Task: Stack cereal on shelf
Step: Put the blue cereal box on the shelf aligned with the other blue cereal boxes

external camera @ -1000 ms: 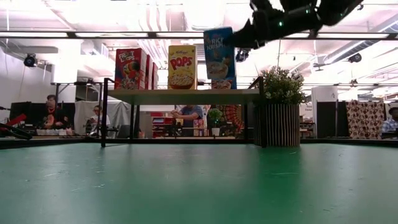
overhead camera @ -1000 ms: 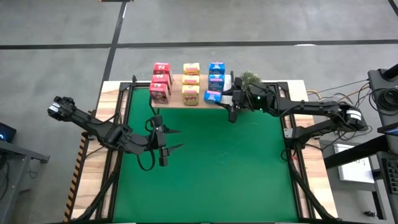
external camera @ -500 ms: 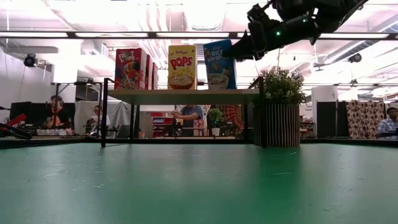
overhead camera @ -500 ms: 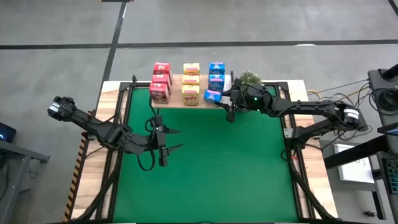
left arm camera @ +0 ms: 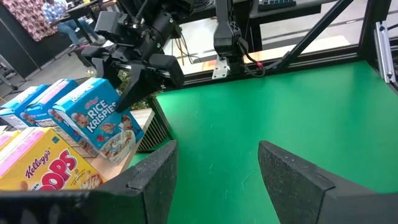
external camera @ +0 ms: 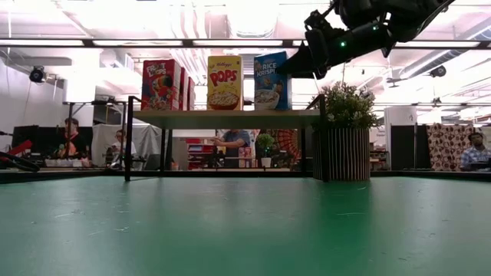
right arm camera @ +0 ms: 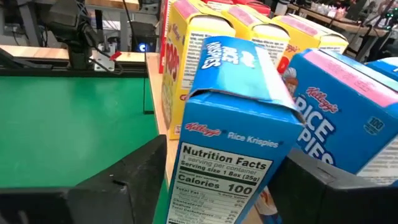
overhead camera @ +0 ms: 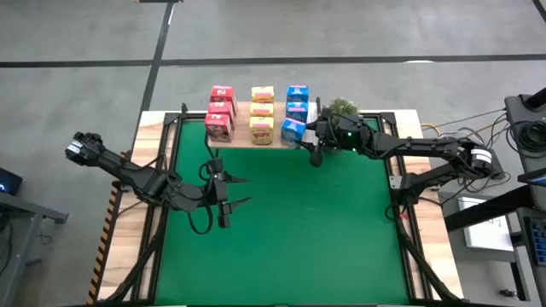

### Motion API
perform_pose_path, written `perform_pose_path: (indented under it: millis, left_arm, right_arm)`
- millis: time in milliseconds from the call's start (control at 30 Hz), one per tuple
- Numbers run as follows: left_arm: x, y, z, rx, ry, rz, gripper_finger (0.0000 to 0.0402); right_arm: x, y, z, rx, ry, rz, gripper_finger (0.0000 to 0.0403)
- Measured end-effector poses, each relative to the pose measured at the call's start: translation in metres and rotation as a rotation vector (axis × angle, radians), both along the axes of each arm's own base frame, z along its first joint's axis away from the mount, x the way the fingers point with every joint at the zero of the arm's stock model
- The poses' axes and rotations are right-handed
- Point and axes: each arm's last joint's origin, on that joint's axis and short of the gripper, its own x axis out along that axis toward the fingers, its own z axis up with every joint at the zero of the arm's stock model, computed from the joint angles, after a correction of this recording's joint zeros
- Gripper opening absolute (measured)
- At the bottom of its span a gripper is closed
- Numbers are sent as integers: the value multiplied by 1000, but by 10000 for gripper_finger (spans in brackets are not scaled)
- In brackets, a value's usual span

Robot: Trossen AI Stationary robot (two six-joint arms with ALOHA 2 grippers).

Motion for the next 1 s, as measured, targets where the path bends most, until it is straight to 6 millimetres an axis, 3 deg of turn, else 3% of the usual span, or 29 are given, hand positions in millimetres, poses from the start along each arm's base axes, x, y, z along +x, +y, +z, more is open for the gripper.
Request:
perform_pose_path:
  millis: [200,700,1000]
  left_arm:
    - [0,0,0,-2,-3,0,204]
    - [0,0,0,-3,-5,0,204]
    - [-15,7,7,50,27,-14,204]
  right_arm:
    - [-1,-1,0,-3,2,-5,255]
    - [-14,3,15,-8,-21,-33,249]
    - [-29,21,33,93,-89,-12,246]
